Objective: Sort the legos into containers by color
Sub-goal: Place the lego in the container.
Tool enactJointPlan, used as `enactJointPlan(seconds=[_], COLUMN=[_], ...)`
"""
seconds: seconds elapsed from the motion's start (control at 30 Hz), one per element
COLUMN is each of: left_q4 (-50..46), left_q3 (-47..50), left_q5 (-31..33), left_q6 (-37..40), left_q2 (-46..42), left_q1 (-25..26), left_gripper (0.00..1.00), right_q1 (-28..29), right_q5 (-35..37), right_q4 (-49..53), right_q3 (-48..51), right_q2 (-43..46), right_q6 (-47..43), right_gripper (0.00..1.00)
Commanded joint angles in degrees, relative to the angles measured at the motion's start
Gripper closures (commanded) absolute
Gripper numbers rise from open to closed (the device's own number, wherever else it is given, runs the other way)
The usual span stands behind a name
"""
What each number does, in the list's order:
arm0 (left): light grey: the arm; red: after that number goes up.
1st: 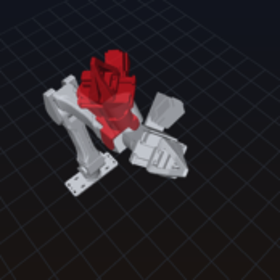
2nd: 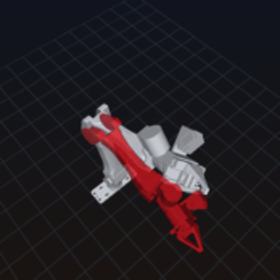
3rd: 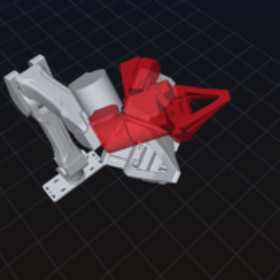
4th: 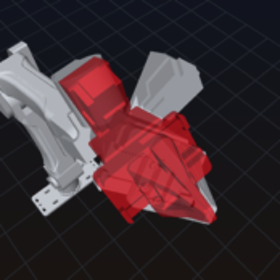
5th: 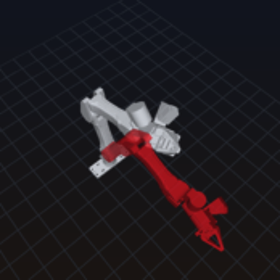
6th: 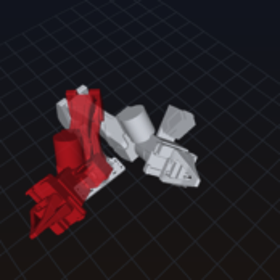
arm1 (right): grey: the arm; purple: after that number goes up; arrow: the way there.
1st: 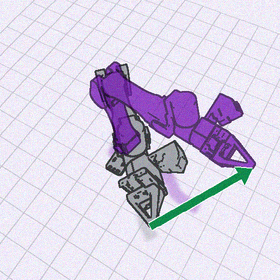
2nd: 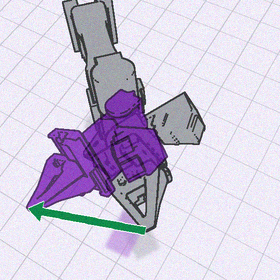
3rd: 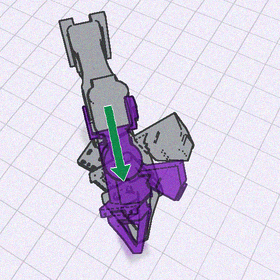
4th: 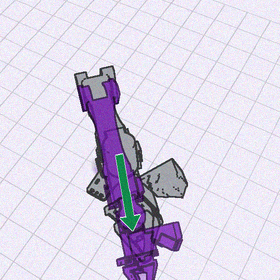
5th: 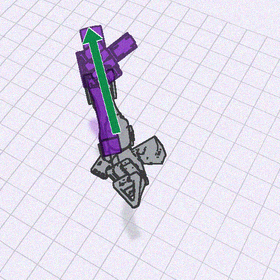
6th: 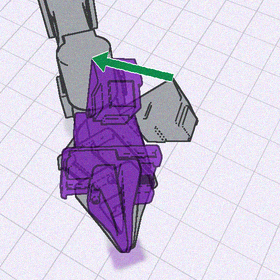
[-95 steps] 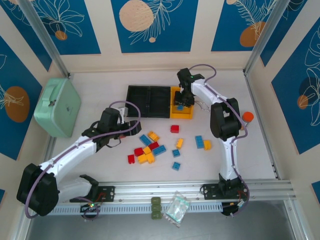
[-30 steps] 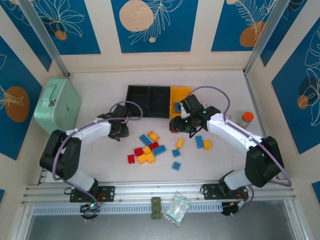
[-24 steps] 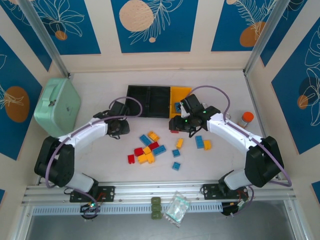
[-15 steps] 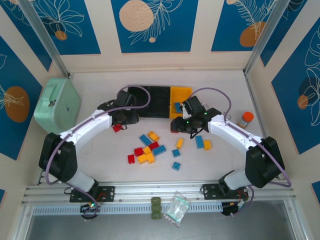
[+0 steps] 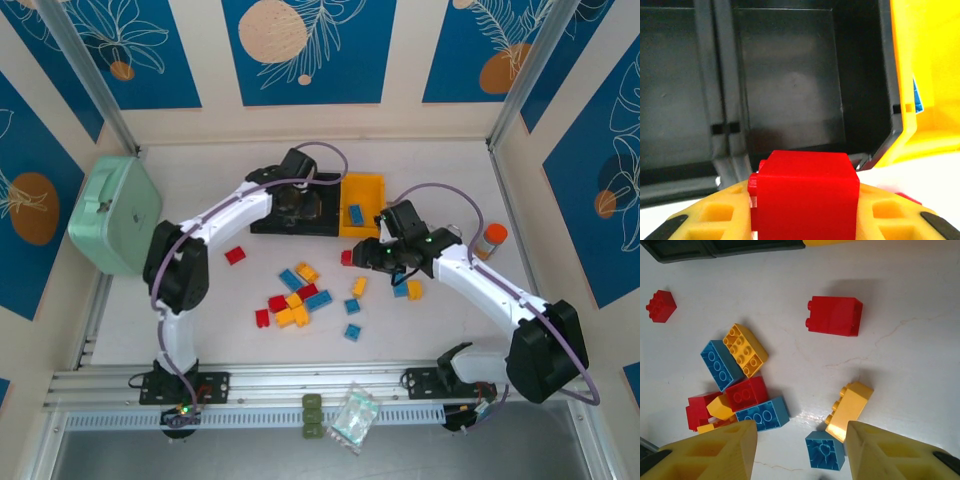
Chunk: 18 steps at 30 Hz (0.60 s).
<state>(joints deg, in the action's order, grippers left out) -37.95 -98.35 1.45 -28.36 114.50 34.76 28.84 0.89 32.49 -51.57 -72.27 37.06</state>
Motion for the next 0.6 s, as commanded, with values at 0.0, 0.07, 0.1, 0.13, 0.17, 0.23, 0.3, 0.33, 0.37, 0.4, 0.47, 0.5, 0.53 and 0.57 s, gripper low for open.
enactJointPlan(seconds=[0.0, 0.07, 0.1, 0.13, 0.17, 0.23, 0.3, 0.33, 0.37, 0.4, 0.47, 0.5, 0.53, 0.57], left_q4=[-5.01, -6.38, -6.95, -7.21, -7.15, -7.30, -7.39, -7.31, -7.15, -6.96, -6.74, -6.63, -6.54, -6.58], left_q3=[-6.78, -10.12, -11.51, -12.49, -13.03, -14.06, -14.57, -14.67, -14.60, -14.60, -14.64, -14.67, -14.68, -14.66], left_q5=[0.07, 0.38, 0.65, 0.95, 1.30, 1.45, 1.35, 1.46, 1.57, 1.68, 1.80, 1.71, 1.62, 1.62], left_q6=[2.66, 3.26, 3.47, 3.53, 3.49, 3.34, 3.10, 2.88, 2.88, 2.82, 2.76, 2.72, 2.63, 2.66], left_q2=[4.86, 7.65, 8.90, 9.90, 10.61, 12.11, 13.29, 13.68, 13.97, 14.24, 14.55, 14.65, 14.58, 14.52], left_q1=[0.62, 0.64, 0.62, 0.59, 0.65, 0.57, 0.58, 0.61, 0.57, 0.66, 0.70, 0.73, 0.68, 0.74], left_gripper=[0.71, 0.71, 0.71, 0.70, 0.70, 0.69, 0.69, 0.68, 0.67, 0.65, 0.59, 0.56, 0.52, 0.49], right_q1=[-0.06, -0.03, 0.07, 0.08, 0.08, 0.08, -0.01, -0.01, -0.03, -0.01, -0.01, -0.04, -0.09, -0.05], right_q5=[0.00, -0.05, 0.04, 0.25, 0.38, 0.71, 1.00, 1.05, 1.10, 1.13, 1.21, 1.18, 1.14, 1.18], right_q4=[-0.12, -0.22, -0.02, 0.15, 0.21, 0.43, 0.49, 0.45, 0.42, 0.41, 0.35, 0.25, 0.22, 0.19], right_q3=[1.40, 1.79, 1.91, 1.90, 2.03, 2.25, 2.42, 2.38, 2.41, 2.43, 2.58, 2.67, 2.74, 2.81], right_q2=[1.81, 2.20, 2.31, 2.47, 2.64, 3.13, 3.51, 3.62, 3.71, 3.79, 3.89, 3.89, 3.98, 3.98], right_q6=[2.36, 2.74, 2.76, 2.80, 2.77, 2.82, 2.81, 2.76, 2.76, 2.68, 2.71, 2.68, 2.75, 2.81], right_gripper=[0.49, 0.49, 0.49, 0.49, 0.49, 0.49, 0.49, 0.49, 0.49, 0.49, 0.49, 0.49, 0.49, 0.49])
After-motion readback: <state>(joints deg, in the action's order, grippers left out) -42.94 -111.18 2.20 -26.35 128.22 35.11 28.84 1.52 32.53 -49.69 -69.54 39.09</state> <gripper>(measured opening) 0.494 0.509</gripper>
